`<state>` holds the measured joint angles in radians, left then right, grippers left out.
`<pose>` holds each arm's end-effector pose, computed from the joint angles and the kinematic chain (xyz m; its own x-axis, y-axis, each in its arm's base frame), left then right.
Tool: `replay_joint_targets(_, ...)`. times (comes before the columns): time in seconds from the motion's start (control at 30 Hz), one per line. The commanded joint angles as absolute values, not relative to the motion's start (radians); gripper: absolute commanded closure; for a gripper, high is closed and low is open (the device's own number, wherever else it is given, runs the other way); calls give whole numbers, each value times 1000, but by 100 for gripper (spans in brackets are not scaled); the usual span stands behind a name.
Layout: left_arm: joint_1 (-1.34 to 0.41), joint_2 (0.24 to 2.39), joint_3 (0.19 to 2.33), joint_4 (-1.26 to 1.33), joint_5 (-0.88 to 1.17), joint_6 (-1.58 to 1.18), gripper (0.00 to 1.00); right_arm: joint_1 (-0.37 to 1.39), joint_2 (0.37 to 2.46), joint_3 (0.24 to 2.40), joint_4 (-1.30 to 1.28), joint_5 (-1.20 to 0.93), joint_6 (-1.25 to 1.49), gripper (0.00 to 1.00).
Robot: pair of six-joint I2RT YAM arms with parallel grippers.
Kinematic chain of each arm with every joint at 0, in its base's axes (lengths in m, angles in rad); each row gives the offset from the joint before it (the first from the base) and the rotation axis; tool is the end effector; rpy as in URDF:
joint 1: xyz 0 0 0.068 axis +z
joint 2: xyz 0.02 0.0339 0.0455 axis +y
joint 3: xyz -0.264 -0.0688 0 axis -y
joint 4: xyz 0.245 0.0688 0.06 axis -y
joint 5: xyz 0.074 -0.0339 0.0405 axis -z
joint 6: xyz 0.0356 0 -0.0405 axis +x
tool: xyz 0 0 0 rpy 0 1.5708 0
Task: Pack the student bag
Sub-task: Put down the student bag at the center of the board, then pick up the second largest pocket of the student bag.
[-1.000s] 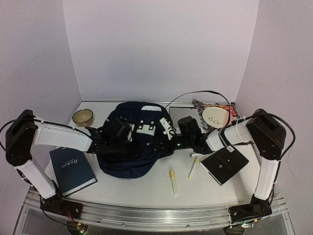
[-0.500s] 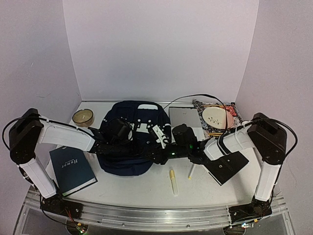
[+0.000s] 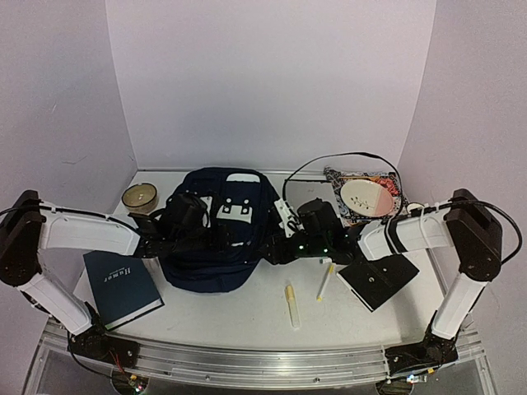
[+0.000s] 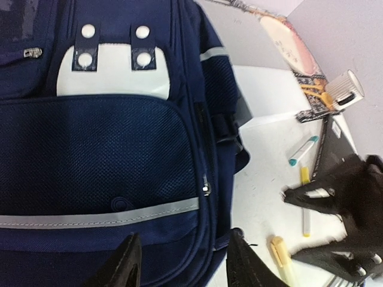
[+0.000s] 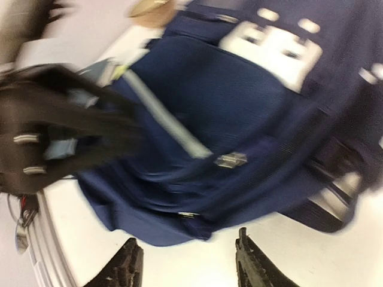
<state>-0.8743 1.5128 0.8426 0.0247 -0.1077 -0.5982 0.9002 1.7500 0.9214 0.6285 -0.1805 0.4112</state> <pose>0.2091 -0.2441 0.2061 -0.7174 -0.0149 -0.6965 0.3673 0.8414 -0.3964 0.2335 0.3046 0.2116 -0.4650 0.0465 -0.8841 -0.7573 0.4963 0.4244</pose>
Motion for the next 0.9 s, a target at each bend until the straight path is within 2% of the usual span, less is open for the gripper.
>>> replay_joint_targets(0.0,-913,1441,839,12,-166,-586,47,863,1763,1001,516,-110,548,42)
replay_joint_targets(0.23,-1017,1521,916,-27,-229,-608,43,815,1792,1008,494,-88,625,41)
replay_joint_targets(0.57,-1134,1783,1187,-226,-433,-537,39,780,1794,978,477,-37,634,39)
replay_joint_targets(0.87,-1158,1926,1315,-332,-488,-505,42,764,1802,964,476,-21,656,37)
